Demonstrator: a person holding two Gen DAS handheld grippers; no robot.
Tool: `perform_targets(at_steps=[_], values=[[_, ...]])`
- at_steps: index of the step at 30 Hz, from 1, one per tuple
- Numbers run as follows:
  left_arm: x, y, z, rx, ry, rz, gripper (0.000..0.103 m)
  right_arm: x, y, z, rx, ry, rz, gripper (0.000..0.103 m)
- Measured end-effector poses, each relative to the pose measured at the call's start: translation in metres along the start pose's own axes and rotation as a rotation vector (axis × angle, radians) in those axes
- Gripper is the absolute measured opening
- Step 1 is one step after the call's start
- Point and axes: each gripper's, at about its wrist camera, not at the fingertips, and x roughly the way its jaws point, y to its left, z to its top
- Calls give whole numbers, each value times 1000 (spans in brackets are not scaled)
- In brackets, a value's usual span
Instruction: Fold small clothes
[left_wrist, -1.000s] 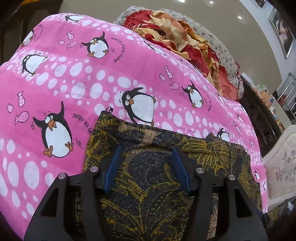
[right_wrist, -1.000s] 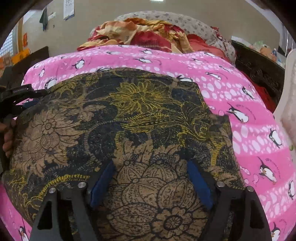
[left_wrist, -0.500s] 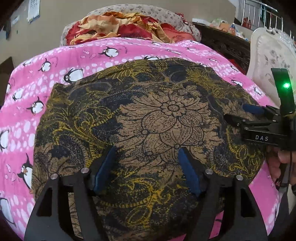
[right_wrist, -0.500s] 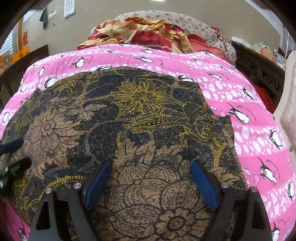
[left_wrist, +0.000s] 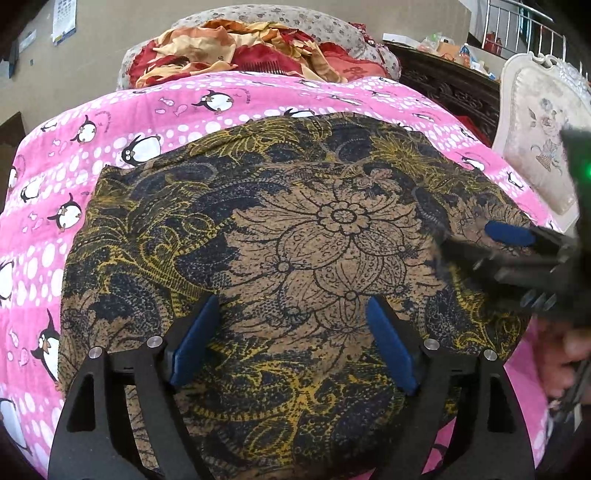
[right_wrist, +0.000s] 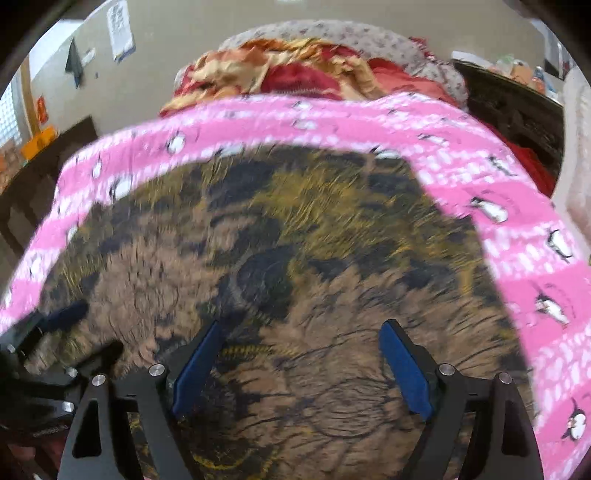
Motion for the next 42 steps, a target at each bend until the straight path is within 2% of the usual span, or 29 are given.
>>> perform_targets(at_steps=[2,10,20,25,28,29,32,34,38,40,42], values=[[0,0,0,0,-1,0,83,3,5,-5,-27,-24,-25,89],[-1,2,0,-9,-6,-16,84,3,2,-10,-20,-52,5,91],[-1,-7,-2,38,-10,47,85,1,3,-13,-27,-65,-6,91],[-3,-2,-2,11,-15,10,85,1,3,-13,-26,-68,-3,91],[-15,6,-3,-62,-6,-49,85,1,3,-14,-28,-69,-3,92],[-22,11,-6,-107,9,-93,85,1,3,-14,-27,-69,-4,92],[-46,21,-19,-180,50,-166,85,0,3,-14,-26,-70,-3,92],[-61,29,-31,-227,80,-216,85,1,3,-14,-27,-70,-4,92],[-81,54,-74,-417,139,-287,85,0,3,-14,-27,-70,-4,92],[-88,67,-91,-509,82,-347,84,0,3,-14,-27,-71,-4,92],[-87,72,-93,-567,70,-366,84,1,3,-14,-27,-70,-4,92]])
